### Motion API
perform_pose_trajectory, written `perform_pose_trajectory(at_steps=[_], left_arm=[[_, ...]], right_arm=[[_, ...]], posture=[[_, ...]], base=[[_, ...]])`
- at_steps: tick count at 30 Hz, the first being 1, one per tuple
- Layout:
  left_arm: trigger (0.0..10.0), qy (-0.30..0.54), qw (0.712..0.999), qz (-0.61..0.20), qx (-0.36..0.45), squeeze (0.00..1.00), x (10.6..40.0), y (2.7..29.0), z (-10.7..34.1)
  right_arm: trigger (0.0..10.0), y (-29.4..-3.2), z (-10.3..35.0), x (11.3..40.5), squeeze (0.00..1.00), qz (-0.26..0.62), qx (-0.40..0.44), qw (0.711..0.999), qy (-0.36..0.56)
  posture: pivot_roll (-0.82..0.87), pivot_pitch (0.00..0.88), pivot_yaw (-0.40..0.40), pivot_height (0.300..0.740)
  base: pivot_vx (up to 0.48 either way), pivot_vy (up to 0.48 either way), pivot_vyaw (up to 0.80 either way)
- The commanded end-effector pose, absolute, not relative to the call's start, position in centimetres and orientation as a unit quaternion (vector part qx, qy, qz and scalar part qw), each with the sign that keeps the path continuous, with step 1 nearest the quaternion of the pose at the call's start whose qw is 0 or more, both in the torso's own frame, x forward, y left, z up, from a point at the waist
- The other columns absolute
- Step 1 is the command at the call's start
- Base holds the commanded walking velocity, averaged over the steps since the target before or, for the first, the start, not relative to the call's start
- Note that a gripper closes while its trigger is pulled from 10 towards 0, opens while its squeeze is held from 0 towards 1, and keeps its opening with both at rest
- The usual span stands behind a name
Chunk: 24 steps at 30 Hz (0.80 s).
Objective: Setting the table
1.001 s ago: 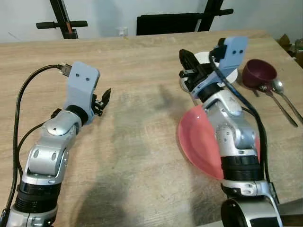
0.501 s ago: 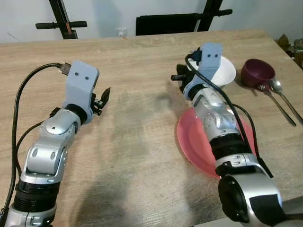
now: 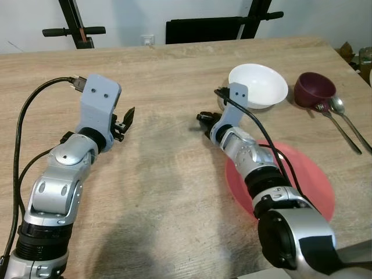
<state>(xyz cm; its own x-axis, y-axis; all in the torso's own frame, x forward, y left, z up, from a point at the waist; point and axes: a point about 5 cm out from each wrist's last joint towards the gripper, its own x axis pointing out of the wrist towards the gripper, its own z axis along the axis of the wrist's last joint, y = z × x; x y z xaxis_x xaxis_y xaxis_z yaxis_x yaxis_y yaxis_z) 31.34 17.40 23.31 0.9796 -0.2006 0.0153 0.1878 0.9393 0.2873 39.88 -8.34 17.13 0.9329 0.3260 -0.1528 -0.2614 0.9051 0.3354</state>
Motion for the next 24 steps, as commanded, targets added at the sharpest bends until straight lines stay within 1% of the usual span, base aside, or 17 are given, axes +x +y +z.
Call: perform_pose_trajectory(at_steps=[1, 4, 6, 8, 11, 13, 14, 16, 17, 20, 24], left_arm=[[10.0, -0.009, 0.985, -0.094, 0.147, 0.00, 31.2, 17.7, 22.8], [10.0, -0.009, 0.985, -0.096, 0.146, 0.00, 31.1, 17.5, 22.8], [10.0, -0.009, 0.985, -0.098, 0.145, 0.00, 31.1, 17.4, 22.8], [10.0, -0.009, 0.985, -0.098, 0.145, 0.00, 31.1, 17.4, 22.8], [10.0, -0.008, 0.984, -0.100, 0.144, 0.00, 31.2, 17.4, 22.7], [10.0, -0.008, 0.984, -0.101, 0.143, 0.00, 31.2, 17.3, 22.7], [10.0, -0.007, 0.985, -0.101, 0.143, 0.00, 31.2, 17.3, 22.6], [10.0, -0.007, 0.985, -0.102, 0.142, 0.00, 31.3, 17.2, 22.6], [10.0, -0.007, 0.985, -0.102, 0.142, 0.00, 31.2, 17.2, 22.6], [10.0, -0.005, 0.985, -0.103, 0.141, 0.00, 31.3, 17.2, 22.5], [10.0, -0.005, 0.984, -0.106, 0.142, 0.00, 31.4, 17.1, 22.5]], right_arm=[[10.0, -8.0, 16.4, 39.6, 0.00, 0.157, 0.147, 0.970, 0.112], [10.0, -8.3, 19.7, 40.0, 0.00, 0.181, 0.117, 0.976, 0.024], [10.0, -9.7, 21.2, 40.2, 0.00, 0.158, 0.071, 0.985, -0.015], [10.0, -10.1, 21.3, 40.2, 0.00, 0.148, 0.059, 0.987, -0.018], [10.0, -13.0, 21.3, 40.0, 0.00, 0.113, 0.032, 0.993, -0.016], [10.0, -13.5, 21.2, 39.9, 0.00, 0.113, 0.029, 0.993, -0.017], [10.0, -13.9, 21.3, 39.7, 0.40, 0.117, 0.027, 0.993, -0.022], [10.0, -14.3, 21.4, 39.4, 0.40, 0.122, 0.024, 0.992, -0.027], [10.0, -14.6, 21.5, 39.2, 1.00, 0.123, 0.025, 0.992, -0.030], [10.0, -14.9, 21.5, 38.8, 1.00, 0.131, 0.026, 0.991, -0.027], [10.0, -15.4, 20.0, 38.8, 1.00, 0.121, 0.004, 0.993, 0.013]], posture=[[0.01, 0.135, 0.037, 0.740], [0.01, 0.136, 0.040, 0.740], [0.00, 0.138, 0.042, 0.740], [0.00, 0.138, 0.042, 0.740], [-0.01, 0.141, 0.042, 0.740], [-0.01, 0.142, 0.042, 0.740], [-0.01, 0.144, 0.041, 0.740], [-0.01, 0.144, 0.041, 0.740], [-0.01, 0.145, 0.041, 0.740], [-0.01, 0.145, 0.041, 0.740], [-0.02, 0.147, 0.053, 0.740]], base=[[0.000, 0.000, 0.00], [0.000, 0.000, 0.00], [0.000, 0.000, 0.00], [0.000, 0.000, 0.00], [0.000, 0.000, 0.00], [0.000, 0.000, 0.00], [0.000, 0.000, 0.00], [0.000, 0.000, 0.00], [0.000, 0.000, 0.00], [0.000, 0.000, 0.00], [0.000, 0.000, 0.00]])
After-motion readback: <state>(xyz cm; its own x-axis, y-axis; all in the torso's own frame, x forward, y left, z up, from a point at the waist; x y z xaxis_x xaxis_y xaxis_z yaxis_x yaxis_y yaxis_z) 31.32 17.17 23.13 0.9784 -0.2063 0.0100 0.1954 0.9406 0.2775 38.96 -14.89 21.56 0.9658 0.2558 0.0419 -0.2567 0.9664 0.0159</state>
